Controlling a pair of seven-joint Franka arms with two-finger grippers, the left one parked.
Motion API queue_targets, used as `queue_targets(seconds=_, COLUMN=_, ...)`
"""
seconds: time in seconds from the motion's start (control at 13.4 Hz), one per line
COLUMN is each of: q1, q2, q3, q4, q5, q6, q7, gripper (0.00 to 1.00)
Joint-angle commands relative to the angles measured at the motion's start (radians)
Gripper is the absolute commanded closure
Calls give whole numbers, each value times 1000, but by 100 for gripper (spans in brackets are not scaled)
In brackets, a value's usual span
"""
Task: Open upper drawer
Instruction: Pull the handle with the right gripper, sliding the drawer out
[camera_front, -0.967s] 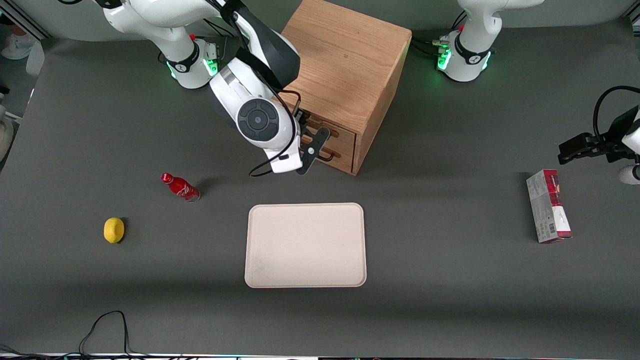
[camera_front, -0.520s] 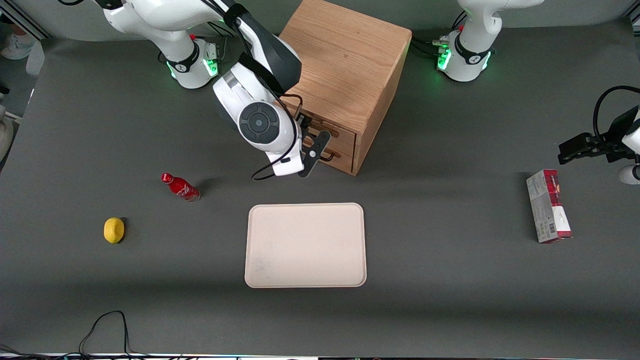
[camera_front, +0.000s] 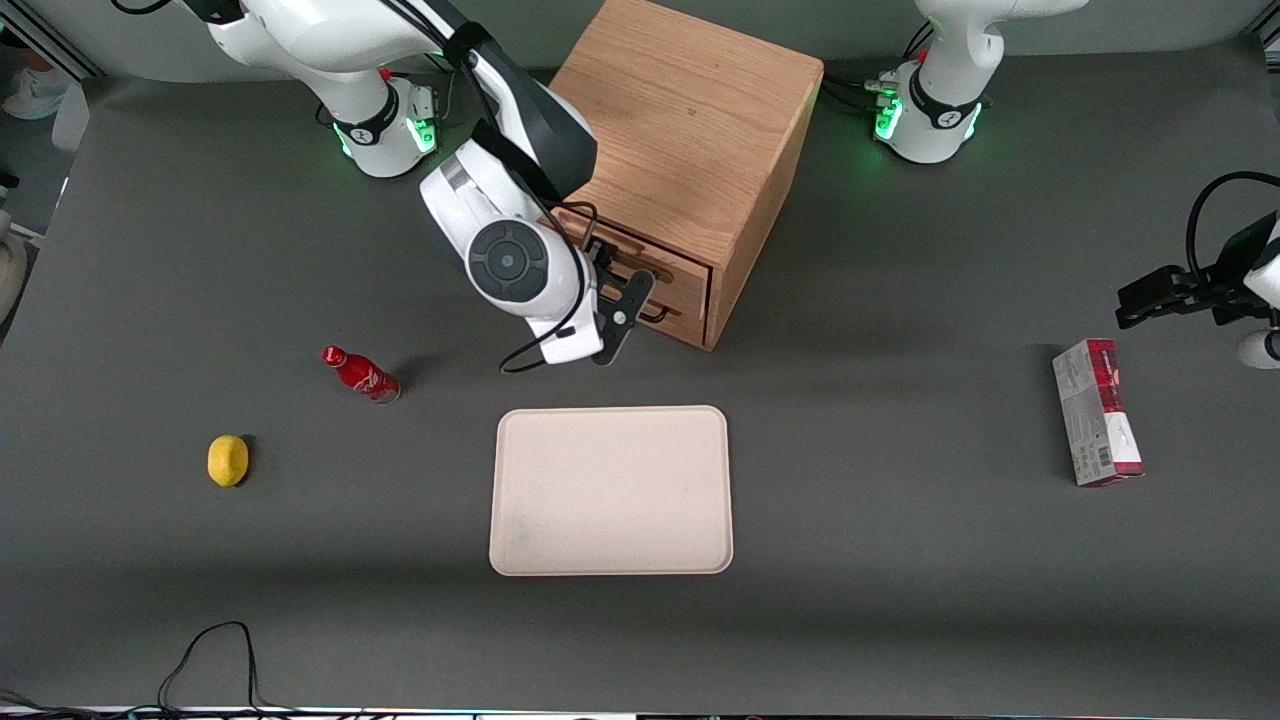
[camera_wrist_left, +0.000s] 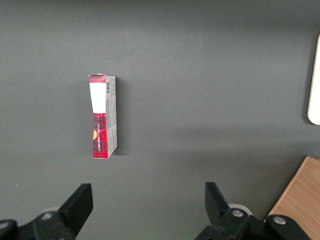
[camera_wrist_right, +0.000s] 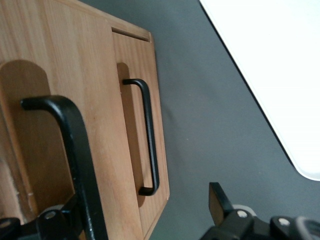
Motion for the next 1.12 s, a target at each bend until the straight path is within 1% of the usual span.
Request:
queue_targets(seconds=0.0, q1=-20, q2=0, q3=-4, q4=0, q5=14, q6=8, q7=-90, gripper=0)
queue_targets(seconds=0.15, q1=-59, q2=0, q3=-3, q4=2, q5=23, q6=2, q7=-104, gripper=0)
queue_targets(seconds=0.3, q1=-65, q2=0, q3=-4, q4=3, q5=26, q6=-1, q7=-127, gripper=0)
queue_targets(seconds=0.74, q1=-83, q2=1, q3=-3, q4=26, q5=31, q6=-1, q7=-124, gripper=0)
queue_targets(seconds=0.89, q1=-83, q2=1, q3=-6, q4=26, q5=71, q6=-1, q7=-125, gripper=0)
queue_targets(seconds=1.04, q1=-88, q2=1, q3=-4, q4=26, q5=80, q6=2, q7=-127, gripper=0)
